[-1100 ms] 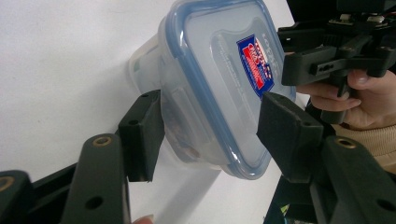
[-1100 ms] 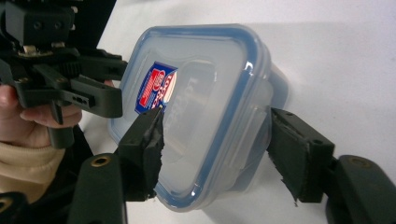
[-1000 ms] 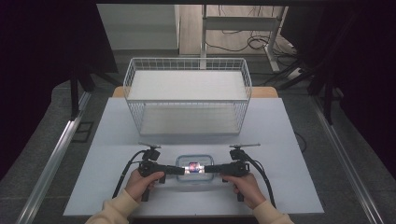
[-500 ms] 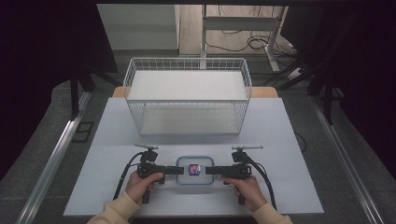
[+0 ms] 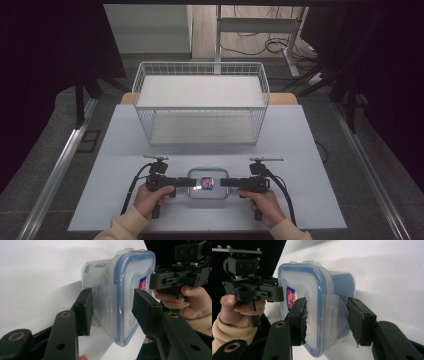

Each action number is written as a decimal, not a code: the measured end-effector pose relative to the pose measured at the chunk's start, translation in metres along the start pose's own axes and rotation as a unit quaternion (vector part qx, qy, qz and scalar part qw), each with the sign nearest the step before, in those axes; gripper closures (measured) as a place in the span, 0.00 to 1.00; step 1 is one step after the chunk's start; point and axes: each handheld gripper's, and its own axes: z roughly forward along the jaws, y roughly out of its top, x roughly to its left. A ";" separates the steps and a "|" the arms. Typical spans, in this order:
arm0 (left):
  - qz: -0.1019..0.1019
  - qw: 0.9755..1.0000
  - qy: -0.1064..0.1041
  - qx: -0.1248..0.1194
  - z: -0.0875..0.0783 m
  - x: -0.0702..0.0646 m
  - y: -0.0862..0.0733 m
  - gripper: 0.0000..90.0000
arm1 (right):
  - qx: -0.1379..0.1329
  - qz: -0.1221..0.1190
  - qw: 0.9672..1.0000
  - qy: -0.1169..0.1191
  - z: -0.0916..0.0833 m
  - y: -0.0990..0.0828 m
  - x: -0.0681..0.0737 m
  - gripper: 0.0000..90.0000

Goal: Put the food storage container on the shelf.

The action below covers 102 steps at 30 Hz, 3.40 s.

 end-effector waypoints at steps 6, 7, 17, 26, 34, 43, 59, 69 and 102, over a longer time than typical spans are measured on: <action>0.001 1.000 -0.006 -0.004 -0.002 -0.002 0.001 0.58 | -0.004 -0.004 1.000 0.004 -0.004 0.002 0.003 0.59; 0.003 1.000 -0.005 -0.004 -0.002 -0.002 0.001 0.58 | -0.005 -0.007 1.000 0.003 -0.004 0.002 0.003 0.59; 0.010 1.000 -0.004 -0.015 -0.008 -0.006 0.005 0.59 | -0.012 -0.021 1.000 0.007 -0.005 0.006 0.008 0.59; 0.012 1.000 -0.002 -0.026 -0.015 -0.008 0.011 0.59 | -0.016 -0.040 0.999 0.007 -0.005 0.017 0.014 0.59; 0.018 0.999 0.001 -0.032 -0.020 -0.011 0.019 0.59 | -0.015 -0.047 0.999 0.012 -0.004 0.025 0.018 0.59; 0.035 0.999 0.003 -0.041 -0.029 -0.027 0.041 0.59 | -0.030 -0.066 0.997 0.009 -0.016 0.045 0.031 0.58; 0.058 0.996 0.004 -0.071 -0.053 -0.047 0.077 0.59 | -0.048 -0.104 0.993 0.007 -0.029 0.087 0.062 0.58; 0.076 0.993 0.004 -0.085 -0.067 -0.062 0.099 0.59 | -0.056 -0.126 0.990 0.005 -0.041 0.113 0.083 0.58; 0.089 0.991 -0.006 -0.103 -0.094 -0.072 0.215 0.60 | -0.084 -0.146 0.986 0.009 -0.052 0.224 0.107 0.58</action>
